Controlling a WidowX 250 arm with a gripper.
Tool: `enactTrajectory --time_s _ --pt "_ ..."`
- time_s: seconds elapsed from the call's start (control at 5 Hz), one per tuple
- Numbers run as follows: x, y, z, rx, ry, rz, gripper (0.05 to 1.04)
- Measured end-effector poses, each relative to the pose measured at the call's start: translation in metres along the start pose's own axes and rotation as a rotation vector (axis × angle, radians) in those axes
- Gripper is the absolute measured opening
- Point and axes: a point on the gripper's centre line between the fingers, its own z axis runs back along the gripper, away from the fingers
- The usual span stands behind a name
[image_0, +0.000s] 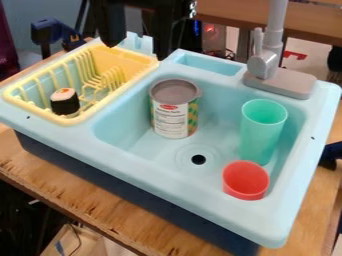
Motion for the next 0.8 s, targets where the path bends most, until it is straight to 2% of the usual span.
enactTrajectory --time_s 0.2,0.4,0.8 --pt "0.000 -0.001 -0.008 0.002 0.029 -0.003 1.001" --pt "0.018 -0.004 -0.026 -0.011 0.014 -0.032 1.001" --pt "0.058 0.013 -0.058 -0.037 -0.042 -0.044 1.001"
